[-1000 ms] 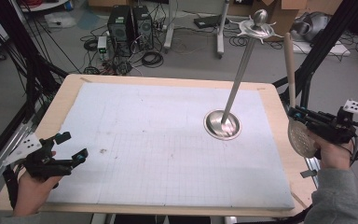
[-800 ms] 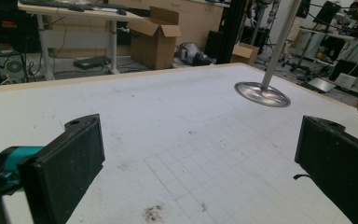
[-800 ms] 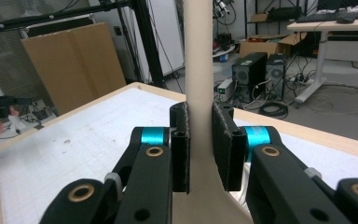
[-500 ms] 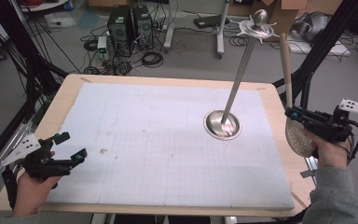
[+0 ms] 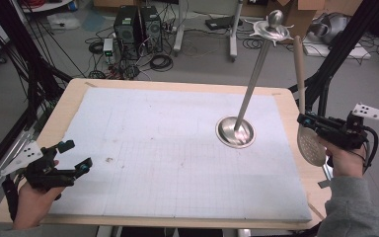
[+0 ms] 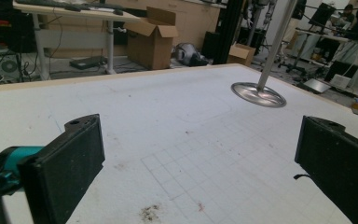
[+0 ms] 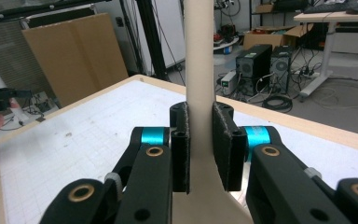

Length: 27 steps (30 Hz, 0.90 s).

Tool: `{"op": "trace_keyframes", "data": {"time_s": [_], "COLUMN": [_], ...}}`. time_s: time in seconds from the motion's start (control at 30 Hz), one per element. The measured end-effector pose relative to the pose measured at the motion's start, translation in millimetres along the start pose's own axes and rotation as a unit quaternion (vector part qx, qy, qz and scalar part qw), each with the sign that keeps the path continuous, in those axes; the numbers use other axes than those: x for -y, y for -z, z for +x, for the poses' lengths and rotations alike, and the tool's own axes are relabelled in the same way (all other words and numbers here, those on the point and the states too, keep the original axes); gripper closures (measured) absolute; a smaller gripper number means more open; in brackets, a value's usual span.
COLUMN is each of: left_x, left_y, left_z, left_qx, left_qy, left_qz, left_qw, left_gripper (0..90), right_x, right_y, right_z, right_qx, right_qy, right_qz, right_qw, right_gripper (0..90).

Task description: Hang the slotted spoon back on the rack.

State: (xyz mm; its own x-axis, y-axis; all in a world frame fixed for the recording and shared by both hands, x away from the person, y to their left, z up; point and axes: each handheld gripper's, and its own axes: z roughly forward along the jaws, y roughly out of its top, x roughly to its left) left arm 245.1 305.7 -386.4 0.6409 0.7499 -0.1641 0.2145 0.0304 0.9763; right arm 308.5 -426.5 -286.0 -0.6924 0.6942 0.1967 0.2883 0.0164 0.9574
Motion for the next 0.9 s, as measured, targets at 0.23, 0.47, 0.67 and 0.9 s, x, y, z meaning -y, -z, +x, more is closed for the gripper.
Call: {"op": "trace_keyframes", "data": {"time_s": [0.23,0.47,0.67,0.9], "left_x": [-0.1,-0.6,-0.4,-1.6], "left_y": [0.8,1.7,3.4,7.4], "left_z": [0.1,-0.5,0.1,1.5], "left_qx": [0.000,-0.001,-0.003,-0.008], "left_qy": [-0.001,-0.002,-0.003,-0.001], "left_qz": [0.000,-0.001,-0.001,-0.007], "left_qw": [1.0000,1.0000,1.0000,0.9999], "left_gripper": [1.8,1.8,1.8,1.8], "right_x": [0.7,1.1,1.3,1.3], "right_y": [-5.6,-12.5,-20.6,-30.4], "right_z": [0.8,2.5,3.7,6.3], "right_qx": [-0.002,-0.004,-0.004,-0.001], "right_qy": [-0.002,-0.002,-0.003,-0.002], "right_qz": [0.006,0.011,0.015,0.021], "right_qw": [1.0000,0.9999,0.9999,0.9998], "right_gripper": [78.2,78.3,78.3,78.3]}}
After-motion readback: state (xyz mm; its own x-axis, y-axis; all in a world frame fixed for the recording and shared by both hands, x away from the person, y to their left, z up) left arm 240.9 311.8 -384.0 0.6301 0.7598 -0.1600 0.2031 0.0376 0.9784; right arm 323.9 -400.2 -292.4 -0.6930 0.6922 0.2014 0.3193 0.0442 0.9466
